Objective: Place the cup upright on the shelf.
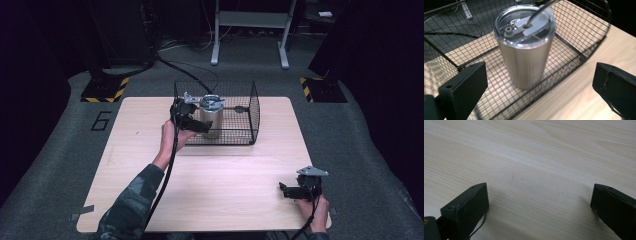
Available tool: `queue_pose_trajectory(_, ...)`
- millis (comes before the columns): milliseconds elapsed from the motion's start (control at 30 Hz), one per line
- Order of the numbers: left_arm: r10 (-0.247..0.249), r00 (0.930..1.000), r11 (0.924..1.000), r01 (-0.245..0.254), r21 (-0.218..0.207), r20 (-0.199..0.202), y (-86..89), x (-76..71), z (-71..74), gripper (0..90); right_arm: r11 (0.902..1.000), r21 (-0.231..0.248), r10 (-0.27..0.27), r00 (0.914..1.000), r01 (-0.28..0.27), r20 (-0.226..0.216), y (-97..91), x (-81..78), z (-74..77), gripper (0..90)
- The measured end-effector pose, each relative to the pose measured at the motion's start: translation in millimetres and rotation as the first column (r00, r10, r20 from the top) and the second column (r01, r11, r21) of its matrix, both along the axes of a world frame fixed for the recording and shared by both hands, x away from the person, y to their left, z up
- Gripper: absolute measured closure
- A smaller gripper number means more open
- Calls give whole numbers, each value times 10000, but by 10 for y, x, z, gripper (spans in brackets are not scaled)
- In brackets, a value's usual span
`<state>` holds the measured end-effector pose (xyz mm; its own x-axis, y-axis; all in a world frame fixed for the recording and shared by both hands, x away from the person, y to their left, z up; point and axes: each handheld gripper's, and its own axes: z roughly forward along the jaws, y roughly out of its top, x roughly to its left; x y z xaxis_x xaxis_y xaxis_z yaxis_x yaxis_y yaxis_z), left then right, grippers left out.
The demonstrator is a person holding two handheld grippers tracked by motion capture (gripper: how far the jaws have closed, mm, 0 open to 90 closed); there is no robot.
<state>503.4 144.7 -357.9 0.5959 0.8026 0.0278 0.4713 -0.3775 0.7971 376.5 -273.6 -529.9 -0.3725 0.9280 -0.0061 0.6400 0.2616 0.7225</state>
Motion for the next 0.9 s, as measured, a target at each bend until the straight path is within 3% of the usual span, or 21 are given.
queue_pose_trajectory(333, -100, 9996, 9999, 97, 98, 254, 345, -395, 1, 0, 10000, 22, -30, 10000, 30, -26, 2, -3, 0, 12)
queue_pose_trajectory(600, 129, 9998, 9997, -132, 218, 150, 626, -617, -157, 0, 10000, 22, -42, 10000, 42, -26, 3, -4, 0, 11)
queue_pose_trajectory(667, 222, 9997, 9997, -223, 62, 128, 682, -679, -203, 0, 10000, 24, -39, 10000, 40, -30, 3, -3, 0, 11)
queue_pose_trajectory(900, 423, 9988, 9985, -430, 324, 229, 862, -914, -337, 0, 10000, 30, -39, 10000, 39, -35, 2, -2, 0, 11)
